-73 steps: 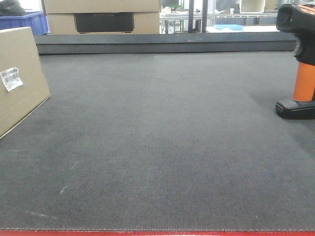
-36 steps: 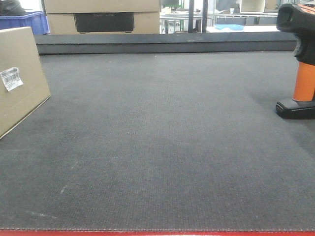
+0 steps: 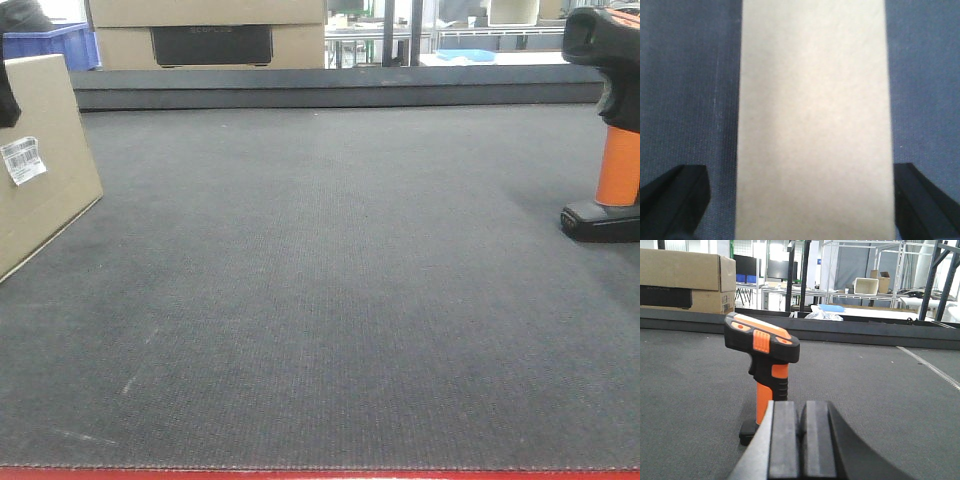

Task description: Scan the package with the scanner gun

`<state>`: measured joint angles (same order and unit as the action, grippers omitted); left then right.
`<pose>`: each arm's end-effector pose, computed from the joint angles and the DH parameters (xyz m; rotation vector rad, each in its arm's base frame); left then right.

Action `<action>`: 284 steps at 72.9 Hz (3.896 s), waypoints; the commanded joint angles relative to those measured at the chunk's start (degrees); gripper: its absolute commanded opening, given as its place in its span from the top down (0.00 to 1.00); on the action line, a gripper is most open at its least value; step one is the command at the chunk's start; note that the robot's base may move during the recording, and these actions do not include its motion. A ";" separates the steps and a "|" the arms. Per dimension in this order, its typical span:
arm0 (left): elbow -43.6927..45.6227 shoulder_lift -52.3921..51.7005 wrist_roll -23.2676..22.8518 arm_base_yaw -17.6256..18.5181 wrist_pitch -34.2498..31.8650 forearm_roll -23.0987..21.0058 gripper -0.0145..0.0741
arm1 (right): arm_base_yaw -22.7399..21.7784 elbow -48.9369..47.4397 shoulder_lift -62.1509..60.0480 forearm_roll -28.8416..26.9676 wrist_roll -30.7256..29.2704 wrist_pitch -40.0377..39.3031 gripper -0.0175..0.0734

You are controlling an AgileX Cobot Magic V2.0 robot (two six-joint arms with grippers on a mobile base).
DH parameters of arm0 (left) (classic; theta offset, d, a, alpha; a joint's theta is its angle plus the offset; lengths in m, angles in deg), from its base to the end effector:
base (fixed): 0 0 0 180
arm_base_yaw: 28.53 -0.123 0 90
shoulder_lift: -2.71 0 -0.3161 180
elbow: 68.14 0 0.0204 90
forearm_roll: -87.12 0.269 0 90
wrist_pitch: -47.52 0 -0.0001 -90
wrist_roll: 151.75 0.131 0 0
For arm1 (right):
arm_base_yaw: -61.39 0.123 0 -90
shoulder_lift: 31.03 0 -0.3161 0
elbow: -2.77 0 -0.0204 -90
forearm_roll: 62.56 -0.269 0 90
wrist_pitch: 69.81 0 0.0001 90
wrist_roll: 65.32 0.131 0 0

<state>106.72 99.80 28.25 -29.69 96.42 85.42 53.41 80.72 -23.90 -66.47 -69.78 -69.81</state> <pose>0.3694 0.0045 0.2849 -0.0448 2.6370 -0.0292 0.0823 -0.0115 0.2168 0.0963 1.4830 -0.1204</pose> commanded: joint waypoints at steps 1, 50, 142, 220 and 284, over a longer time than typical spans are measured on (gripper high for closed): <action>0.25 -0.07 -0.31 0.14 0.15 0.13 0.16 | 0.00 0.03 -0.12 0.23 0.02 -1.31 0.99; 10.19 -1.30 -4.40 2.09 8.91 -9.63 0.96 | 0.00 0.03 -0.12 0.23 0.02 -1.31 0.99; -5.12 -0.90 -19.46 25.53 -15.66 -23.51 0.96 | 0.12 -3.96 -0.12 0.23 0.02 3.01 0.99; 2.08 4.88 -17.89 25.43 -17.00 -22.35 0.96 | 5.36 -18.44 63.67 -2.77 6.04 -27.41 0.99; 2.08 5.01 -17.79 25.43 -17.00 -21.63 0.96 | 7.52 -19.75 82.50 -2.77 11.81 -48.98 0.18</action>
<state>108.18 105.04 10.23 -4.55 80.45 63.77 60.82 62.01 56.86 -69.07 -59.07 -115.73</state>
